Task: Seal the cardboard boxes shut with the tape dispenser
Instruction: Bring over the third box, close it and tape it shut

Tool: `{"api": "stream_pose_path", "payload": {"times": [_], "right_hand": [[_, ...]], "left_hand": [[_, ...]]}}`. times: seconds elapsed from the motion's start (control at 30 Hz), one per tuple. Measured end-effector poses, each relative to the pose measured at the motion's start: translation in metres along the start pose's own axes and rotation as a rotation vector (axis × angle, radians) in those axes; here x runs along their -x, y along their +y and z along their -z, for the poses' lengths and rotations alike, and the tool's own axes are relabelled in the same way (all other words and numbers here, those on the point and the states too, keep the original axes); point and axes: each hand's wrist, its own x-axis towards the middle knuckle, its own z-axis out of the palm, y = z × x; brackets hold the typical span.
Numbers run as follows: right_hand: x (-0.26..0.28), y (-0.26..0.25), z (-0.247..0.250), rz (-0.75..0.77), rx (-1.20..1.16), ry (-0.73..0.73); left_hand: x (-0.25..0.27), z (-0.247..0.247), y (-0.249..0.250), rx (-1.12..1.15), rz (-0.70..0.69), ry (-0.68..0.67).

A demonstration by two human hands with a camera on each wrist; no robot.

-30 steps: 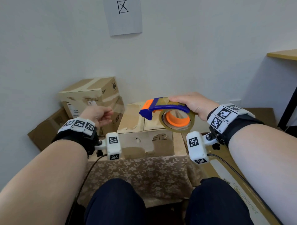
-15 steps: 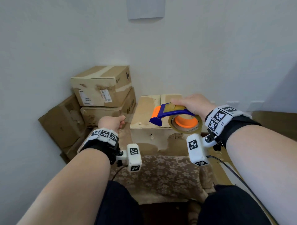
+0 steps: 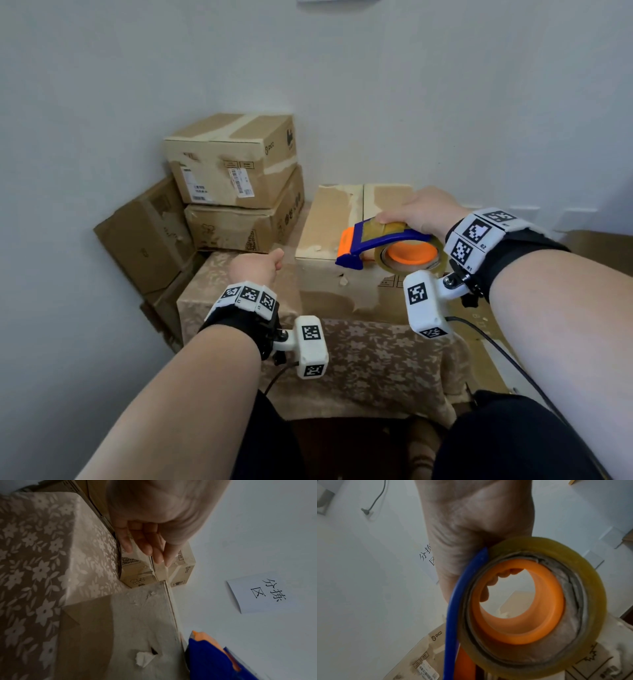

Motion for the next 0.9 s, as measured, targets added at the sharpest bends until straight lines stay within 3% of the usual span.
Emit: {"api": "stream_pose_path", "payload": {"times": [0.2, 0.47, 0.6, 0.83, 0.9], "right_hand": [[-0.007, -0.004, -0.003, -0.037, 0.137, 0.004], [-0.005, -0.014, -0.007, -0.051, 0.272, 0.0], [-0.006, -0.012, -0.011, -0.053, 0.181, 0.015], [-0.005, -0.028, -0.023, -0.085, 0.474, 0.051], [-0.002, -0.03, -0.03, -0.032, 0.507, 0.112]], "left_hand": [[0.008, -0.001, 0.001, -0.026, -0.03, 0.053], [0.008, -0.002, 0.001, -0.25, -0.083, 0.044], [0.009, -0.003, 0.0, -0.192, -0.019, 0.071], [0.006, -0.007, -0.005, -0.115, 0.032, 0.071], [0.002, -0.009, -0.008, -0.106, 0.03, 0.048]]}}
